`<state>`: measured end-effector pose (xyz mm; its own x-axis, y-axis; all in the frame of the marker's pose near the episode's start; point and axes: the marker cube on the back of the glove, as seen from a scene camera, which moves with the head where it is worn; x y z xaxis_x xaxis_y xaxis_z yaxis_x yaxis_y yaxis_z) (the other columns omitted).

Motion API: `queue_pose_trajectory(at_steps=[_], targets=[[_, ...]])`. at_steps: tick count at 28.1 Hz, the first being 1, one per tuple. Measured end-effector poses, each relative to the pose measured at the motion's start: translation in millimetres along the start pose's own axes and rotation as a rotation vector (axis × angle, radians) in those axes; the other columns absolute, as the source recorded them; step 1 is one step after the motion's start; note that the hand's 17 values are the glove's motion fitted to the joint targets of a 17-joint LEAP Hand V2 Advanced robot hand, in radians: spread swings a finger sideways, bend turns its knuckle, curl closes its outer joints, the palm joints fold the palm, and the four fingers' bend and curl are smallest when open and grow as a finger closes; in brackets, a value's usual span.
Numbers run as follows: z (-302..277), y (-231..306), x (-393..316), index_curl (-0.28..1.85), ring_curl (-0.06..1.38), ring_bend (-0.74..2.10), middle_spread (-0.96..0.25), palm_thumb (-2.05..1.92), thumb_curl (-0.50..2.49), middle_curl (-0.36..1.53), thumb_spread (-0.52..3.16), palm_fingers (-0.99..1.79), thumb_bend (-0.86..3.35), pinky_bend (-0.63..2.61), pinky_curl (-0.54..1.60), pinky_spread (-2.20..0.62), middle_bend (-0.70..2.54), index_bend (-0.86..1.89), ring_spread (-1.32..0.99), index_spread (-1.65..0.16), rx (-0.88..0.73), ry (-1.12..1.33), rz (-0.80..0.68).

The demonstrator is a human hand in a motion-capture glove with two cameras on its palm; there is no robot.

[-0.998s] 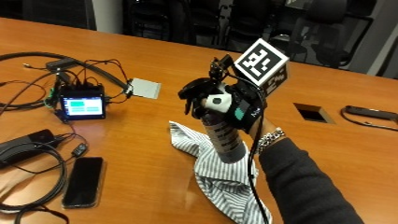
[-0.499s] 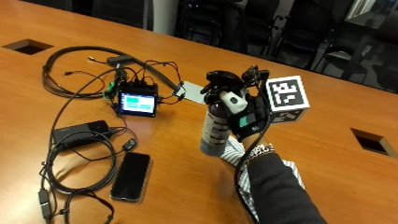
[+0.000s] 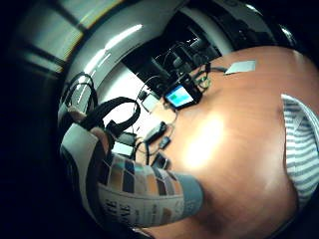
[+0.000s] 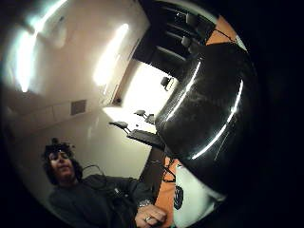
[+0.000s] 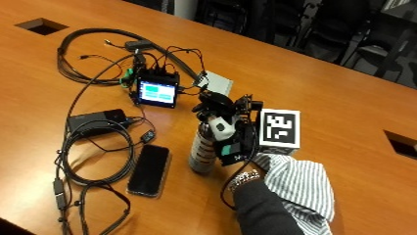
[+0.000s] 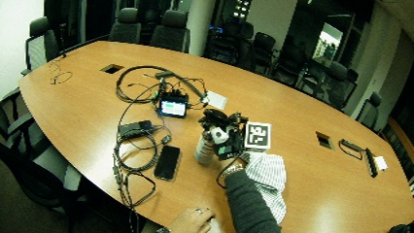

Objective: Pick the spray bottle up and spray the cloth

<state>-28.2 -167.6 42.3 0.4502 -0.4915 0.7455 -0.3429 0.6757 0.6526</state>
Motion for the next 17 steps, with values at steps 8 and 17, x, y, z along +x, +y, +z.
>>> queue_pose_trajectory(at_steps=[8,17], targets=[[8,7,-13,0.61,0.45,0.52,-0.25,0.9,0.83,0.49,0.34,1.33,-0.03,0.43,0.37,-0.26,0.48,0.25,-0.19,-0.31,-0.028,-0.01,-0.024],[-20,-22,-35,0.61,0.44,0.52,-0.25,0.91,0.83,0.49,0.35,1.34,-0.03,0.44,0.37,-0.27,0.47,0.25,-0.19,-0.31,0.058,0.023,-0.06]])
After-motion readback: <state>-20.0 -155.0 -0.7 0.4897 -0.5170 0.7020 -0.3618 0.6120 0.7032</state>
